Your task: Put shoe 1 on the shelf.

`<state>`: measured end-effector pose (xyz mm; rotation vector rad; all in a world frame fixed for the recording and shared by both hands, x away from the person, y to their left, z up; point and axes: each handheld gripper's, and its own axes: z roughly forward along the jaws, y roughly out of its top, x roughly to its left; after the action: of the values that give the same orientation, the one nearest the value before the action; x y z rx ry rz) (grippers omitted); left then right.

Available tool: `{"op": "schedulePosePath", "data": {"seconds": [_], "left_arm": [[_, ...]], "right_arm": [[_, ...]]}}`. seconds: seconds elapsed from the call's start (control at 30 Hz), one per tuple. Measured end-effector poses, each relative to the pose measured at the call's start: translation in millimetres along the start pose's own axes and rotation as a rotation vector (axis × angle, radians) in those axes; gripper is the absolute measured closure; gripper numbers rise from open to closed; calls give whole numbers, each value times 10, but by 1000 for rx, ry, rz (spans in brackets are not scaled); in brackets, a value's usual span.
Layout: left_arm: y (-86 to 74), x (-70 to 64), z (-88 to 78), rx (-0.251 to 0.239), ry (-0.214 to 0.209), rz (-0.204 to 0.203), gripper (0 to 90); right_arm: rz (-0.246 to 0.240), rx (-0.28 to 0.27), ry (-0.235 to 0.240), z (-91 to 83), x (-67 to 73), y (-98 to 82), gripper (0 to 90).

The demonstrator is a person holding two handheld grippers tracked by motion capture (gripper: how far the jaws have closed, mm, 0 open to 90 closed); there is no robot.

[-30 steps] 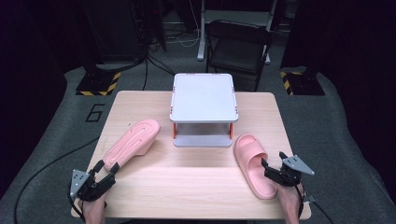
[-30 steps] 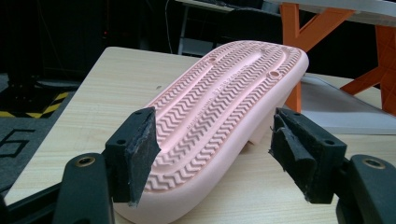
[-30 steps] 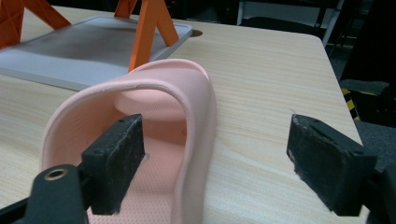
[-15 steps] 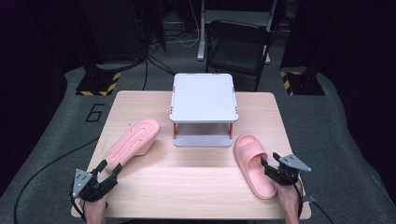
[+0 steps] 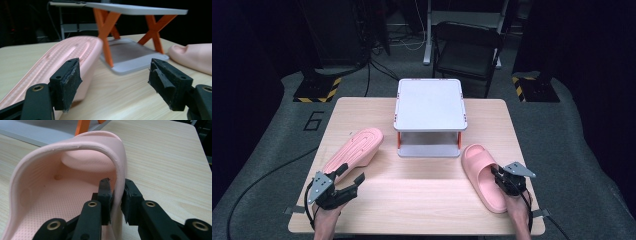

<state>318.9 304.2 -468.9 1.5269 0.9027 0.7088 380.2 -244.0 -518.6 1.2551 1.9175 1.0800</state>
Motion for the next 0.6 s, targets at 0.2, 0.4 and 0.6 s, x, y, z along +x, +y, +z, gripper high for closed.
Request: {"op": "schedulePosePath", "data": {"seconds": [0.2,0.4,0.6], "left_arm": [[343,-123,215,-27,-44,37,226],[786,-297,650,-10,-68,95,253],[978,-365,1165,62,-52,101,267]], "right_arm": [[-32,-27,20,-93,80,74,786],[-53,-55,98,-39,348,237,786],[-41,-59,141,252,668,447,786]]}}
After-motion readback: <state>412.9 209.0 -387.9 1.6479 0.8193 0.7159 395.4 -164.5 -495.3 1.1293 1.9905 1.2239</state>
